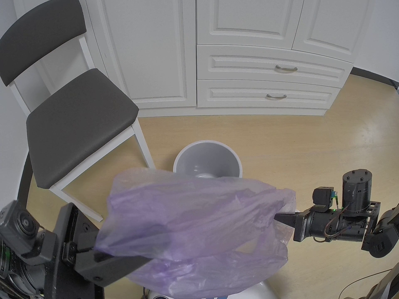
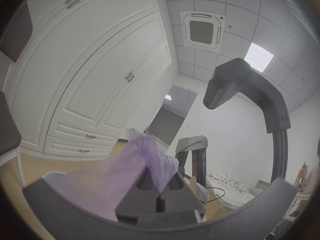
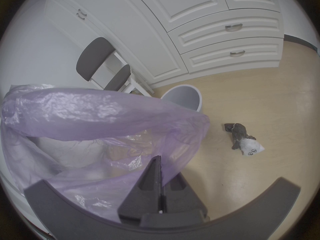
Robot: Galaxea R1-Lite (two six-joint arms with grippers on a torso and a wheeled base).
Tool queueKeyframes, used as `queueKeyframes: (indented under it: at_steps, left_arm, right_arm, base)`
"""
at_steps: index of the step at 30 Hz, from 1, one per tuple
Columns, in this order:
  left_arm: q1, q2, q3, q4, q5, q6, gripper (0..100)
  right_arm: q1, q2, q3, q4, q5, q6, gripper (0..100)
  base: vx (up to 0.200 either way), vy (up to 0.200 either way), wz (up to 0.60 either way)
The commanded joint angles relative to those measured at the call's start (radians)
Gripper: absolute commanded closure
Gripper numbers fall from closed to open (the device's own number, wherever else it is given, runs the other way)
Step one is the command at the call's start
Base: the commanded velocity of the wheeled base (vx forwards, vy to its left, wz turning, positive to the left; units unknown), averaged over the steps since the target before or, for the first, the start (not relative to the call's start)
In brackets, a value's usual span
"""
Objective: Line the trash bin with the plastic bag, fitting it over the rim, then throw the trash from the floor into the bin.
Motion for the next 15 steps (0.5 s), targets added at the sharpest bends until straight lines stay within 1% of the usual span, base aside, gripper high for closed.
queueKeyframes:
  at_steps: [1,2,5,6,7,8,10,12,13,14,15]
  left_arm:
    - [0.010,0.030,-0.019,0.001,0.025,0.002,100]
    - [0.011,0.033,-0.019,0.002,0.028,0.002,100]
    - [0.025,0.072,-0.041,0.004,0.068,0.002,100]
    - [0.025,0.075,-0.042,0.004,0.071,0.003,100]
    - [0.033,0.093,-0.055,0.007,0.089,0.003,100]
    - [0.036,0.102,-0.062,0.014,0.099,0.003,100]
    - [0.047,0.110,-0.094,0.076,0.137,0.005,100]
    - [0.048,0.102,-0.125,0.154,0.172,0.005,100]
    - [0.050,0.101,-0.128,0.162,0.175,0.005,100]
    - [0.050,0.095,-0.157,0.229,0.204,0.005,100]
    - [0.050,0.085,-0.199,0.318,0.258,0.005,100]
  right_arm:
    - [0.001,-0.044,-0.021,0.031,-0.016,0.002,100]
    - [0.001,-0.050,-0.025,0.040,-0.017,0.002,100]
    - [-0.001,-0.130,-0.113,0.249,-0.032,0.003,100]
    - [-0.001,-0.138,-0.122,0.270,-0.034,0.006,100]
    - [-0.001,-0.176,-0.177,0.395,-0.037,0.028,100]
    - [-0.001,-0.191,-0.202,0.448,-0.039,0.043,100]
    - [0.001,-0.223,-0.252,0.547,-0.039,0.071,100]
    - [-0.001,-0.242,-0.266,0.573,-0.039,0.074,100]
    - [-0.001,-0.245,-0.266,0.573,-0.039,0.074,100]
    - [-0.001,-0.259,-0.264,0.573,-0.040,0.074,100]
    - [-0.001,-0.280,-0.264,0.574,-0.043,0.072,100]
  base:
    - [0.000,0.000,0.00]
    - [0.000,0.000,0.00]
    - [0.000,0.000,0.00]
    - [0.000,0.000,0.00]
    - [0.000,0.000,0.00]
    - [0.000,0.000,0.00]
    - [0.000,0.000,0.00]
    - [0.000,0.000,0.00]
    - [0.000,0.000,0.00]
    - [0.000,0.000,0.00]
    - [0.000,0.000,0.00]
